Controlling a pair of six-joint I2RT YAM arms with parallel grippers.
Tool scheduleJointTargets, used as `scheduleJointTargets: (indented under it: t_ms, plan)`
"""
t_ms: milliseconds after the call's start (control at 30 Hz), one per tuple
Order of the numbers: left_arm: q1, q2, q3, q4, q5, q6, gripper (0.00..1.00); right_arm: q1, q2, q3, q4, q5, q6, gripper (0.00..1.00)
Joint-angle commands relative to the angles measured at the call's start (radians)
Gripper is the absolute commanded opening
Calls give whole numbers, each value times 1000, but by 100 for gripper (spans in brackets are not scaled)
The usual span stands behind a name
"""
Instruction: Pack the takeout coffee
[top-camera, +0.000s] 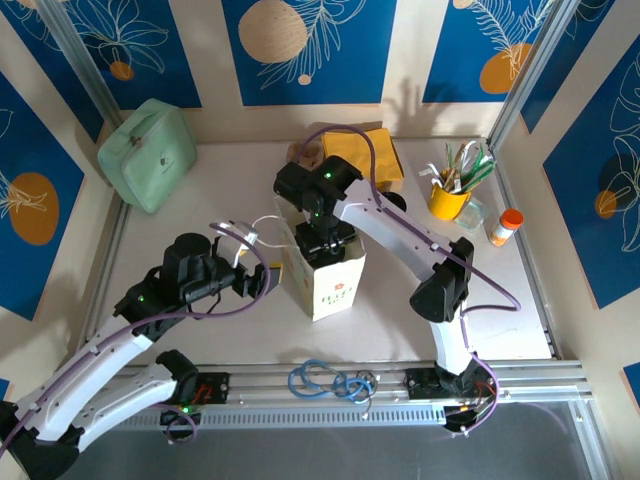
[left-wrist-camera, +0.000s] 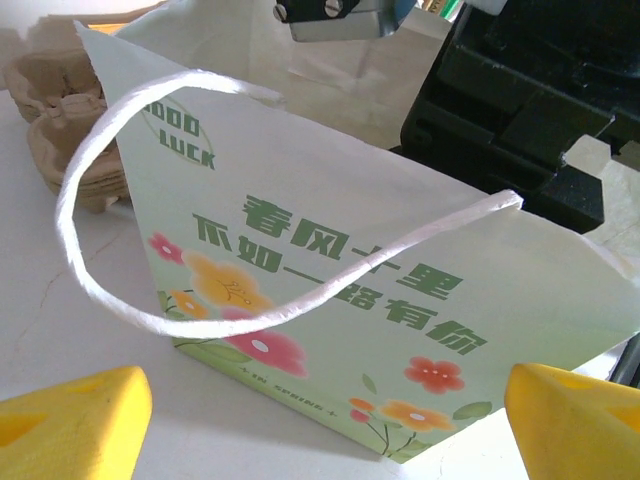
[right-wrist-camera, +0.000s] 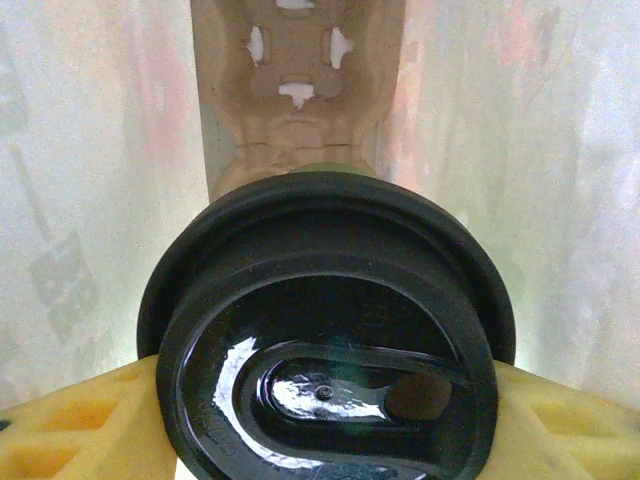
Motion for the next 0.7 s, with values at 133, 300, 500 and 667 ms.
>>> scheduleJointTargets:
  t_ms: [133, 300, 500, 667]
  plan:
    - [-10, -12, -14, -15, 7, 16, 91, -2, -2, -49, -25, -48, -6, 63]
    - [-10, -12, -16, -14, 5, 18, 91, -2, -21, -97, 22, -67, 3, 63]
    - [-10, -12, -18, -12, 4, 18, 91, 5, -41, -146, 73, -59, 19, 63]
    - [-11, -12, -18, -11, 4, 19, 91, 5, -66, -200, 126, -55, 27, 63]
